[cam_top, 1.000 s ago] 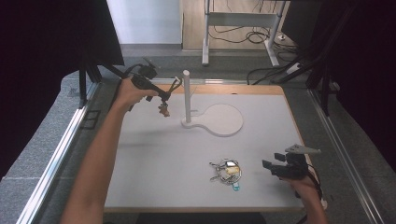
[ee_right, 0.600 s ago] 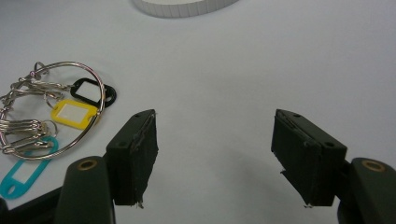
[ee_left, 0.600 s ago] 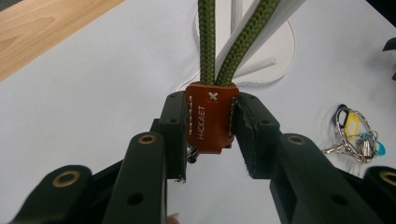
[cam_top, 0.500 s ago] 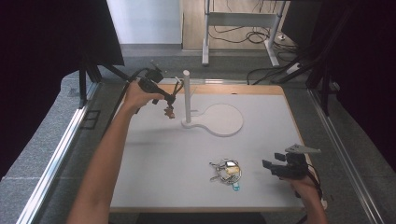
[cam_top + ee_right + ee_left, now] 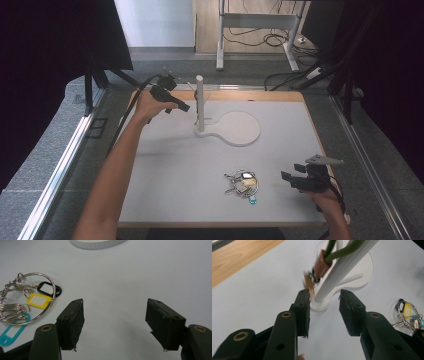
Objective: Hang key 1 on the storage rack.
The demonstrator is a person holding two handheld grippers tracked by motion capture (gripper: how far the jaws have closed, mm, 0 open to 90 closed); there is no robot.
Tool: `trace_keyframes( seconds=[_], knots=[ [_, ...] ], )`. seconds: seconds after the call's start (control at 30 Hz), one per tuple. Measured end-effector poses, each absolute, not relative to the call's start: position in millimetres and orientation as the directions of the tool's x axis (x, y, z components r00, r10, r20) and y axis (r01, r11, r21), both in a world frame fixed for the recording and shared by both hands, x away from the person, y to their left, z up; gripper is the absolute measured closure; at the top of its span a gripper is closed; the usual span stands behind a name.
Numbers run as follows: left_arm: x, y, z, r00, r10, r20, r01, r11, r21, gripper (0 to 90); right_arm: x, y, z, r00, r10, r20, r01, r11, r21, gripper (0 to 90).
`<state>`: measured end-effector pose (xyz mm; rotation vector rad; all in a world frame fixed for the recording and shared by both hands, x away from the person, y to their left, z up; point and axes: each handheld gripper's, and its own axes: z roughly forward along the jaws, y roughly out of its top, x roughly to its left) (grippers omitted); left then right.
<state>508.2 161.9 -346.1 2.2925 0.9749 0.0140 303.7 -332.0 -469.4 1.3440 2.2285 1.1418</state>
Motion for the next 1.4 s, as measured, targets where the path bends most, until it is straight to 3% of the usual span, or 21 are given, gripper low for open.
trace_keyframes(
  seconds=[0.33,0.5,0.93,1.4],
  knots=[
    [470.7,165.3,-336.2,0.759,0.638,-0.130,0.563,-0.543,0.623,50.6,302.3,-331.8,-466.1,-0.522,0.842,0.134,0.597,0.249,0.763,31.2],
    [448.5,166.9,-338.6,0.782,0.607,-0.139,0.537,-0.544,0.645,47.5,301.3,-330.6,-463.8,-0.529,0.838,0.130,0.589,0.253,0.768,31.2],
    [388.4,195.6,-381.0,0.747,0.638,-0.188,0.573,-0.473,0.669,45.3,300.3,-327.6,-461.9,-0.538,0.834,0.123,0.583,0.262,0.769,31.3],
    [336.1,202.0,-429.0,0.744,0.662,-0.090,0.562,-0.549,0.618,43.5,300.5,-317.9,-462.7,-0.556,0.825,0.106,0.575,0.289,0.765,31.0]
  ],
)
